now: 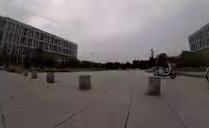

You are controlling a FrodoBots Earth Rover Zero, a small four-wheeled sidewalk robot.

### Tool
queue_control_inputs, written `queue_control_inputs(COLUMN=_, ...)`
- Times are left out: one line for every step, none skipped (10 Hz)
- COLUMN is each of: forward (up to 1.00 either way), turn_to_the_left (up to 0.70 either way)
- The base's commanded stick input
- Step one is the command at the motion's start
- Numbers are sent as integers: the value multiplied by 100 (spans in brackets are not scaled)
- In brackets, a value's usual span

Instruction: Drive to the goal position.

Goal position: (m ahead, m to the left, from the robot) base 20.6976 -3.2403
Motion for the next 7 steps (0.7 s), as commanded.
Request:
queue_control_inputs(forward=70, turn_to_the_left=-11)
queue_control_inputs(forward=70, turn_to_the_left=-11)
queue_control_inputs(forward=70, turn_to_the_left=-11)
queue_control_inputs(forward=70, turn_to_the_left=-11)
queue_control_inputs(forward=70, turn_to_the_left=-11)
queue_control_inputs(forward=70, turn_to_the_left=-11)
queue_control_inputs(forward=70, turn_to_the_left=-11)
